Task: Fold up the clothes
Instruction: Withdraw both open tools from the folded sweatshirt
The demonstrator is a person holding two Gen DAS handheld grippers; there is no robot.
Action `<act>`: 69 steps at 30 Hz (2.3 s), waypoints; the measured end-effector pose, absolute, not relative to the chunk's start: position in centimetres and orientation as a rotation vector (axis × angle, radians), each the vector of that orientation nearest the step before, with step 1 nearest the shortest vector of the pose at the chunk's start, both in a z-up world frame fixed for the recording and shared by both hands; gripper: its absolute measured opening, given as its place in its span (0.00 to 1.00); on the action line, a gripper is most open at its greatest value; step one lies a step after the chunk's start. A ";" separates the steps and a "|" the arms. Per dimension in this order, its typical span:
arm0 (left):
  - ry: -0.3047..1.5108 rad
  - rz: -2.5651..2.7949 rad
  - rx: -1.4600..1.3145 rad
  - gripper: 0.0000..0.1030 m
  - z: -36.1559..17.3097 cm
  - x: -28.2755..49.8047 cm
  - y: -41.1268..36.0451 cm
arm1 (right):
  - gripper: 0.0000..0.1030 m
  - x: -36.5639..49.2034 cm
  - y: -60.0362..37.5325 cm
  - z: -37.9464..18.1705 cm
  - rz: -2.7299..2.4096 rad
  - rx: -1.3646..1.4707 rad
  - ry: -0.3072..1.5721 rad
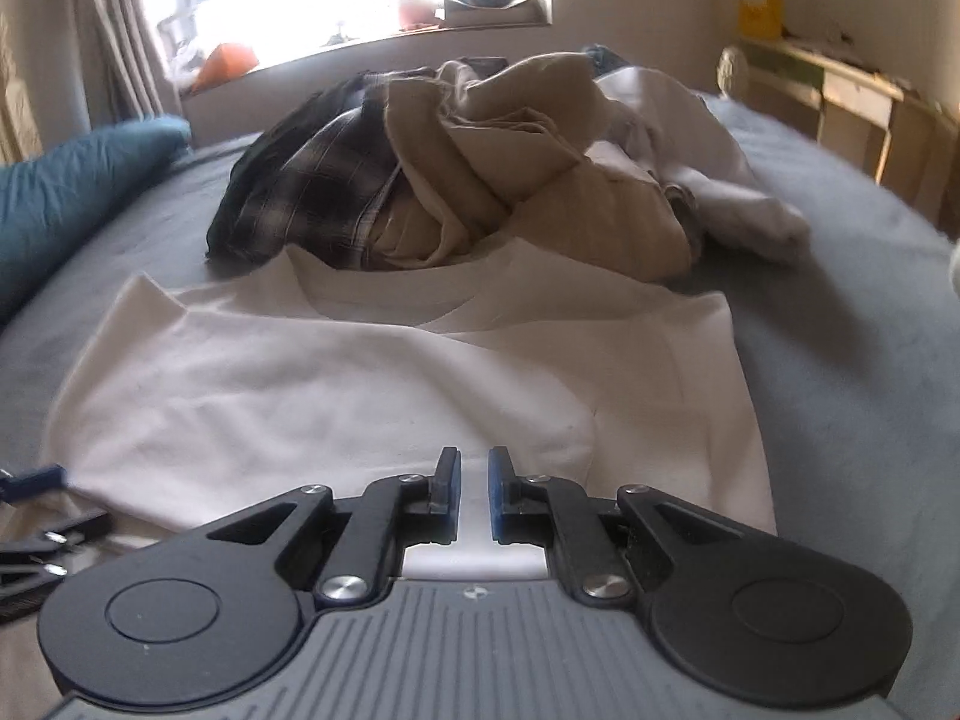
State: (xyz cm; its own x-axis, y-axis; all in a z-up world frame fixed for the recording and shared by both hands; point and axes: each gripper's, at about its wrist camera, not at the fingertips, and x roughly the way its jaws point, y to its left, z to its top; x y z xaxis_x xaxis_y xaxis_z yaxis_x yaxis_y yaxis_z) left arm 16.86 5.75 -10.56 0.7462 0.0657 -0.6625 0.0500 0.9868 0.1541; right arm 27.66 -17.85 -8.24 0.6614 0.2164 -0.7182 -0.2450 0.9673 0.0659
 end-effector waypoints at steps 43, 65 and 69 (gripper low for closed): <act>0.682 0.129 -0.199 0.60 -13.1 17.7 17.3 | 0.45 44.7 13.8 -6.2 0.715 -0.269 1.117; 0.659 0.147 -0.250 0.60 -13.2 17.3 17.3 | 0.29 45.0 10.9 -7.8 0.525 -0.039 0.966; 0.654 0.153 -0.263 0.61 -13.3 17.2 17.4 | 0.30 43.9 9.4 -4.7 0.610 -0.051 0.899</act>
State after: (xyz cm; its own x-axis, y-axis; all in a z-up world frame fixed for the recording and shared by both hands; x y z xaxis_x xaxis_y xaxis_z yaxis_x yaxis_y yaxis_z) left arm 17.24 17.37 -13.28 0.7840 0.0582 -0.6180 -0.2226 0.9557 -0.1924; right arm 43.90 9.36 -4.71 0.4657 0.4761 -0.7459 -0.5177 0.8302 0.2067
